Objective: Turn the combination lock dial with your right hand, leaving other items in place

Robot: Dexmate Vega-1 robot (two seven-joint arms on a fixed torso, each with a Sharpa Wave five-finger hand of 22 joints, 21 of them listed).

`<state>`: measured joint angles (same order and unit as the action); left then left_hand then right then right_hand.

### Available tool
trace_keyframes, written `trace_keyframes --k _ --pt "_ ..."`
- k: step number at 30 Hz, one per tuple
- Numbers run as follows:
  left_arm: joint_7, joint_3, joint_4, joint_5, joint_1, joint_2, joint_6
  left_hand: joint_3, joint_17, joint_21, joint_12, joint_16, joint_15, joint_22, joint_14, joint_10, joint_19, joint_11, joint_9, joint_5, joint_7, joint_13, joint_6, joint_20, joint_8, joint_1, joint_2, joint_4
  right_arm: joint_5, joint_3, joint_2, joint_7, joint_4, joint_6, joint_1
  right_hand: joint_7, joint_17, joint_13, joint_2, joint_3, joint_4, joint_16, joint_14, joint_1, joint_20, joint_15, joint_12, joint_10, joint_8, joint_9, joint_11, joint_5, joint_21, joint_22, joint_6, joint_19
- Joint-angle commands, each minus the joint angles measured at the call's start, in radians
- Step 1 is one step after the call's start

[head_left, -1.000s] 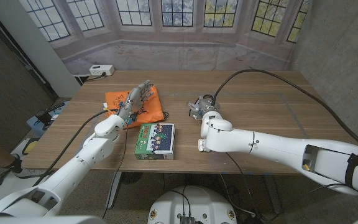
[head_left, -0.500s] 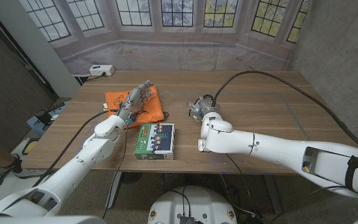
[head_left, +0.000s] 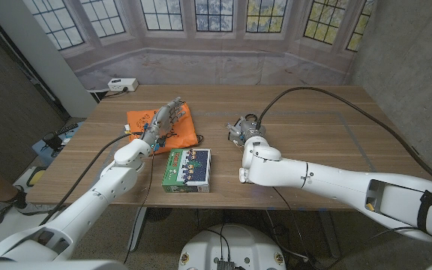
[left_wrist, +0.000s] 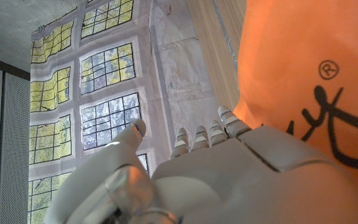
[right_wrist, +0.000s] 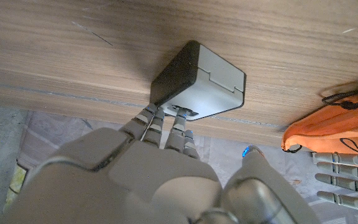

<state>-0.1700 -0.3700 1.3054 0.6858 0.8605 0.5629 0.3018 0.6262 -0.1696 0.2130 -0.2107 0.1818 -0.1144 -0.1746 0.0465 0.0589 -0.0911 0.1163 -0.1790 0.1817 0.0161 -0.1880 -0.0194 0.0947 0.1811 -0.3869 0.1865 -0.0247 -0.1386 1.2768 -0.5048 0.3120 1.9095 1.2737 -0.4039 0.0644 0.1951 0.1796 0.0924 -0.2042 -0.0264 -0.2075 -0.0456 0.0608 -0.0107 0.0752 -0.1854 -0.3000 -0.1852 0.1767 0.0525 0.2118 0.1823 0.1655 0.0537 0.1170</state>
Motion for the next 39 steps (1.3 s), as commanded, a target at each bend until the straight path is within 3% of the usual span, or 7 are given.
trace_keyframes --k 1,39 --pt "-0.006 0.001 -0.014 0.004 -0.006 -0.002 0.002 0.001 -0.004 -0.003 0.002 0.003 -0.008 -0.003 -0.006 -0.004 -0.012 0.001 -0.004 0.004 -0.006 -0.004 0.002 0.000 0.004 -0.010 0.002 0.002 0.001 -0.020 0.012 0.006 -0.006 -0.013 -0.018 -0.001 0.003 0.001 0.017 -0.005 -0.004 -0.002 -0.004 -0.005 0.004 0.001 -0.002 -0.006 -0.004 0.003 0.001 0.006 0.006 0.002 -0.003 0.008" --pt "-0.025 0.003 -0.028 0.012 -0.003 -0.005 0.012 0.003 -0.003 -0.004 0.000 0.003 -0.005 -0.003 -0.011 -0.009 -0.016 0.000 -0.004 0.006 -0.005 -0.005 0.002 -0.001 0.004 -0.014 0.002 0.004 0.009 -0.038 0.018 0.034 0.036 0.002 -0.064 -0.005 0.000 0.002 0.015 -0.010 -0.003 0.000 -0.007 0.001 0.006 0.000 -0.002 -0.007 -0.006 0.003 -0.004 0.010 0.006 0.002 -0.009 0.009"
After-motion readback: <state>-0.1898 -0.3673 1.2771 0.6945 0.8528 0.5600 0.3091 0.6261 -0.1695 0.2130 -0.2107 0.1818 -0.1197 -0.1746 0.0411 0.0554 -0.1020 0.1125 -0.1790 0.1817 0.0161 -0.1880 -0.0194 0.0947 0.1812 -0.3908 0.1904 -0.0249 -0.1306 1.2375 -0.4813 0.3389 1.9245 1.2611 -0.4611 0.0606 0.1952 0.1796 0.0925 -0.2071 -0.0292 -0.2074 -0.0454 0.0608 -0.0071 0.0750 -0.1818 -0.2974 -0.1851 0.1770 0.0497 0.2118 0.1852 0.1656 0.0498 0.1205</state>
